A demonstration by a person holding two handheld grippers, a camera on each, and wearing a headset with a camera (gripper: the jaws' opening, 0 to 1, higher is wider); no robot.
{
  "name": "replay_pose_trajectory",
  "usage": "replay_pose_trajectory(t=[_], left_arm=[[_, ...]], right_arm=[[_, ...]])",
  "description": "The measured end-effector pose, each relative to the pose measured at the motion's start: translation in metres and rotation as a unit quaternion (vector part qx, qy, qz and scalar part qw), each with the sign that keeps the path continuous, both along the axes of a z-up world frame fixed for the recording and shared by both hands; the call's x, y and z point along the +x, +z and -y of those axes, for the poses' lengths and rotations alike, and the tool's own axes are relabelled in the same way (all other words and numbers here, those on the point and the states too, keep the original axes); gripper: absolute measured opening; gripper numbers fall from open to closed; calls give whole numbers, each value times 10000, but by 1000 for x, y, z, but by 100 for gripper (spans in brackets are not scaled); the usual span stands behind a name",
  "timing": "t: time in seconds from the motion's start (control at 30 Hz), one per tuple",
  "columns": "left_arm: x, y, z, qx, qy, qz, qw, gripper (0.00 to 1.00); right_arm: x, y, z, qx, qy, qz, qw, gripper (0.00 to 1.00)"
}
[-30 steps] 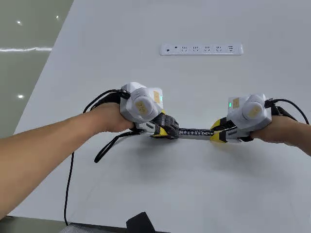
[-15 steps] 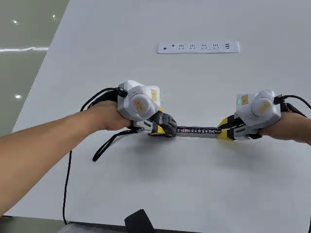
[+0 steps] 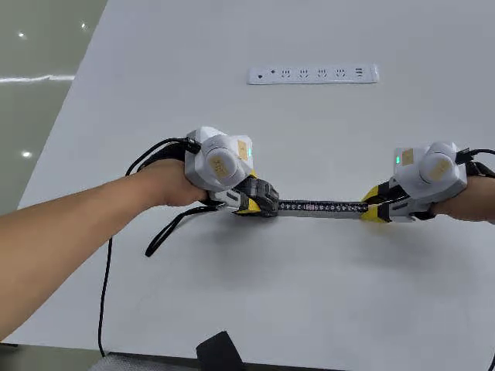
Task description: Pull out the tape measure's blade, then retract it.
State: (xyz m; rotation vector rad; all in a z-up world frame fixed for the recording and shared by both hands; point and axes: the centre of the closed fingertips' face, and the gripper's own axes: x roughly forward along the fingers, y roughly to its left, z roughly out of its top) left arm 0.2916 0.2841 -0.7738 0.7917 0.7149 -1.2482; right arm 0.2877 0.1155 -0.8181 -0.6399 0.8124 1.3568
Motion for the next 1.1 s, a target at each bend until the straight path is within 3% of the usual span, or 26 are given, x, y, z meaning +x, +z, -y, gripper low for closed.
replay_pose_trajectory(t=[1.1], left_arm=[[0,-1,0,41,-48,-9,10000,28]], right_arm=[[-1,-4,48,-162,-148,5,9998,10]])
